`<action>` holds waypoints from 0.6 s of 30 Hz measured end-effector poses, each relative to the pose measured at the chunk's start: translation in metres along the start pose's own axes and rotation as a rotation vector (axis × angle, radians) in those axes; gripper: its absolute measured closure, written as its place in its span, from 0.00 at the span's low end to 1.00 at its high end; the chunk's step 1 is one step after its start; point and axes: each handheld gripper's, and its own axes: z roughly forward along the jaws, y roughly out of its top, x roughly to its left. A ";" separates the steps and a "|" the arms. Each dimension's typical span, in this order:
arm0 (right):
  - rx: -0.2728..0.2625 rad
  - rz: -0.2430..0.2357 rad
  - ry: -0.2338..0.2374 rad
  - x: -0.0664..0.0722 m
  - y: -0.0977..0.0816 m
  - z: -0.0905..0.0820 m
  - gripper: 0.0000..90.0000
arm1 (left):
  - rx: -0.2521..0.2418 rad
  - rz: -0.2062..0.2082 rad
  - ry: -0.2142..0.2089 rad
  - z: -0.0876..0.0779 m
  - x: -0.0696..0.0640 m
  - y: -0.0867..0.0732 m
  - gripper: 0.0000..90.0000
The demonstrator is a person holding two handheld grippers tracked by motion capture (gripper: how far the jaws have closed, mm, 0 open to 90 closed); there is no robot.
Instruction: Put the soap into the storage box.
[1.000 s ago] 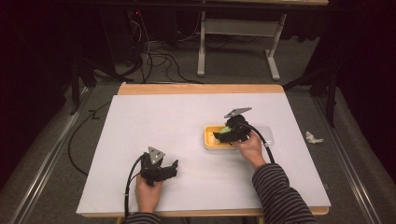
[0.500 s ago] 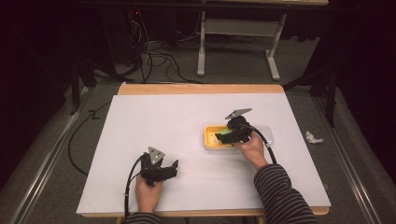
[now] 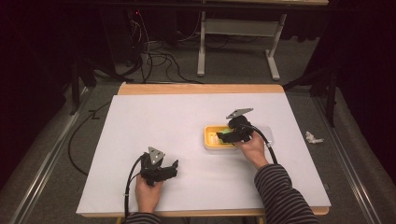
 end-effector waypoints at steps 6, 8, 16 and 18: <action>-0.006 -0.002 -0.002 -0.001 -0.001 -0.003 0.36 | 0.001 0.002 0.000 0.000 0.000 0.000 0.20; -0.013 -0.003 -0.003 -0.001 0.000 -0.005 0.36 | 0.001 0.000 0.000 0.000 0.000 0.000 0.20; -0.056 -0.002 0.002 -0.001 0.001 -0.017 0.36 | 0.001 0.002 0.001 0.000 0.000 0.000 0.20; -0.067 0.005 0.002 -0.001 0.001 -0.020 0.36 | 0.002 0.000 0.000 0.000 0.000 0.000 0.20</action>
